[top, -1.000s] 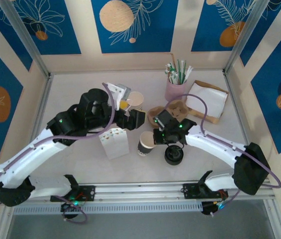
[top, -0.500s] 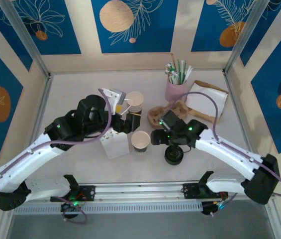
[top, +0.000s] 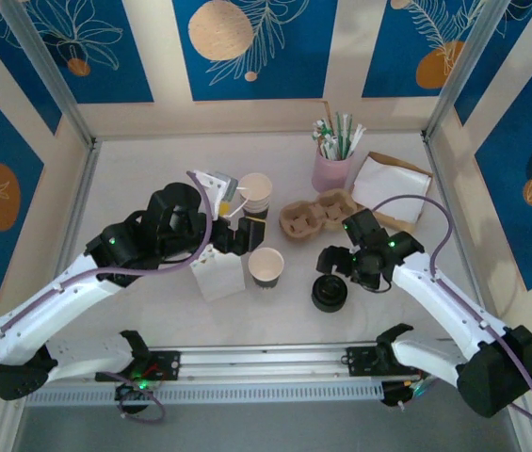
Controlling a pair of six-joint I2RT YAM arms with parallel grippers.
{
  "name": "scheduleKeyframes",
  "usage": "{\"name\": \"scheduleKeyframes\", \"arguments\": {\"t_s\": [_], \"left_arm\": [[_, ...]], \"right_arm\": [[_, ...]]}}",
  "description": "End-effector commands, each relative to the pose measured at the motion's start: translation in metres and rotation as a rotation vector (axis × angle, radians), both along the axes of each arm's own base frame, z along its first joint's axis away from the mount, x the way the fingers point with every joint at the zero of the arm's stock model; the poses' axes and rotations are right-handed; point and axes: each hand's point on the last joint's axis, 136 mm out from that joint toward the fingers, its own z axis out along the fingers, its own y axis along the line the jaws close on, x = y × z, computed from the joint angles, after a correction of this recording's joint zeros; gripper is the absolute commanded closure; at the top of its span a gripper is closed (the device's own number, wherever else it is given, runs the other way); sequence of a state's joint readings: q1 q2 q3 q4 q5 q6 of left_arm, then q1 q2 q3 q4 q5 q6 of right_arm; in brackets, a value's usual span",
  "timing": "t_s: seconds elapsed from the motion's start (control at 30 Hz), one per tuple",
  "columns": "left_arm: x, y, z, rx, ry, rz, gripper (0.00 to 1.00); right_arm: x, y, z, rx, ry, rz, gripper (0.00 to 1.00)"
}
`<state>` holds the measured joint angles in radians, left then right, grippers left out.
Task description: Pack the takeout coffee
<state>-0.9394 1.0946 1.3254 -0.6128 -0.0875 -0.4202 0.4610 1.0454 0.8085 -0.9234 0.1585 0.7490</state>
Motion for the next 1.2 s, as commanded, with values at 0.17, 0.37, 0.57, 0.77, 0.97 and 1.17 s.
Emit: {"name": "scheduleKeyframes", "arguments": {"t_s": [0.17,0.37,0.57,0.77,0.97,1.17], "left_arm": [[-0.003,0.001,-0.001,-0.013,-0.006,0.002,0.0],[-0.002,0.001,-0.003,-0.01,-0.007,0.003,0.0],[-0.003,0.003,-0.003,0.004,-0.013,0.004,0.0],[-0.002,0.006,-0.007,0.008,-0.015,0.014,0.0],[-0.001,0.005,-0.01,0.012,-0.011,0.016,0.0],[-0.001,0.007,-0.01,0.016,-0.014,0.018,0.0]], "right_arm": [[-0.018,0.011,-0.01,-0.055,0.079,0.094,0.09],[-0.02,0.019,-0.019,-0.129,0.142,0.167,0.09],[-0.018,0.027,-0.019,-0.176,0.153,0.222,0.09],[-0.032,0.042,-0.024,-0.167,0.212,0.285,0.1],[-0.036,0.045,-0.019,-0.192,0.218,0.285,0.12],[-0.021,0.018,-0.007,-0.279,0.173,0.186,0.08]]}}
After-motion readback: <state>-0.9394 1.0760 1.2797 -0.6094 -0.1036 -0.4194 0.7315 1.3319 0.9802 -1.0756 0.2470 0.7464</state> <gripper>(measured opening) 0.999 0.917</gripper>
